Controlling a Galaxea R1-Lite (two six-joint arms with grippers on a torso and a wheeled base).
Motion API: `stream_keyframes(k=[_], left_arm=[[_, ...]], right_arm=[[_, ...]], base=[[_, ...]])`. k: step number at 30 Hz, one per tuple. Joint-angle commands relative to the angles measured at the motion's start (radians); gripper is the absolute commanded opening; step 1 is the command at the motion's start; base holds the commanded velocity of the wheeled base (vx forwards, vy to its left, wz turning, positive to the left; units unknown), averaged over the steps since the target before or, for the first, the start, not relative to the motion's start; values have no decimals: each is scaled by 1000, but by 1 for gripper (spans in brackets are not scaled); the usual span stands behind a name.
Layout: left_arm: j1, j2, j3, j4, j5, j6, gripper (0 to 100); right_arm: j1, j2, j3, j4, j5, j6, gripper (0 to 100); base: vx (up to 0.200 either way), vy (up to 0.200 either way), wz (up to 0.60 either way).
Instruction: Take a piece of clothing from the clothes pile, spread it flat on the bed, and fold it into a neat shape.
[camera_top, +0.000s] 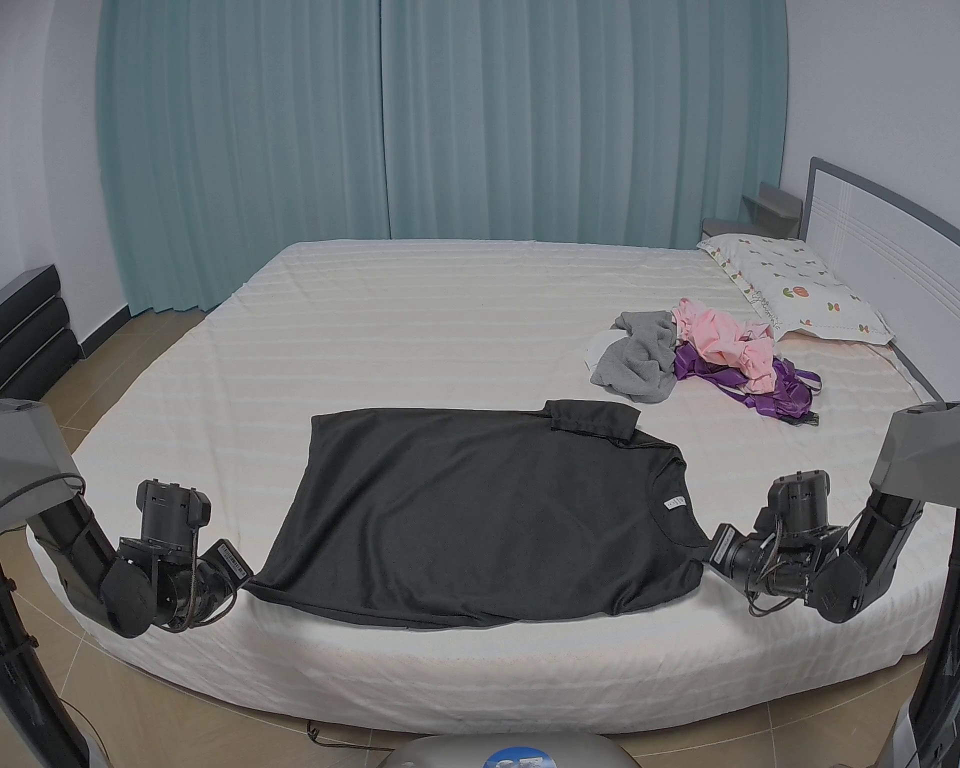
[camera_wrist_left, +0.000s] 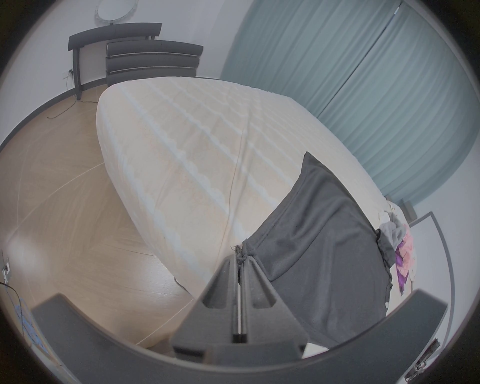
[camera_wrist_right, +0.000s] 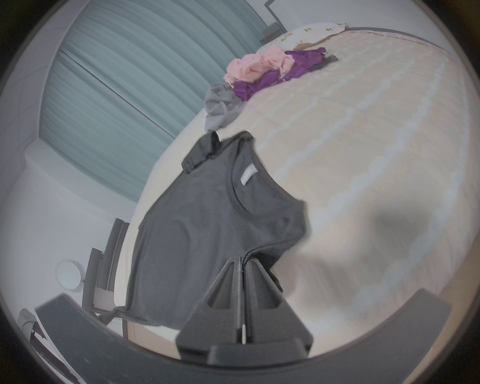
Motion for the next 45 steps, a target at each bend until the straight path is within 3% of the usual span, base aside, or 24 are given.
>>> stream_keyframes(k=[1, 9, 22, 29, 30, 39, 45], left_arm=[[15, 7, -38, -10, -3, -33, 0], [25, 67, -126, -8, -11, -101, 0], [39, 95, -161, -16, -18, -144, 0], [39, 95, -158, -19, -21, -144, 0], [39, 95, -156, -19, -21, -144, 0], [36, 92, -147, -20, -21, -144, 0], [36, 84, -143, -20, -21, -144, 0]], right_arm=[[-3, 7, -115, 24, -2, 8, 0], [-12, 79, -348, 143, -8, 11, 0], [-3, 253, -621, 193, -43, 14, 0], [7, 282, -640, 194, -51, 11, 0], [7, 285, -640, 194, -51, 12, 100], [-12, 193, -568, 189, -42, 22, 100], [-21, 55, -423, 177, -29, 43, 100]], base=[[0, 0, 0], [0, 0, 0], [0, 0, 0], [0, 0, 0], [0, 0, 0], [0, 0, 0], [0, 0, 0]])
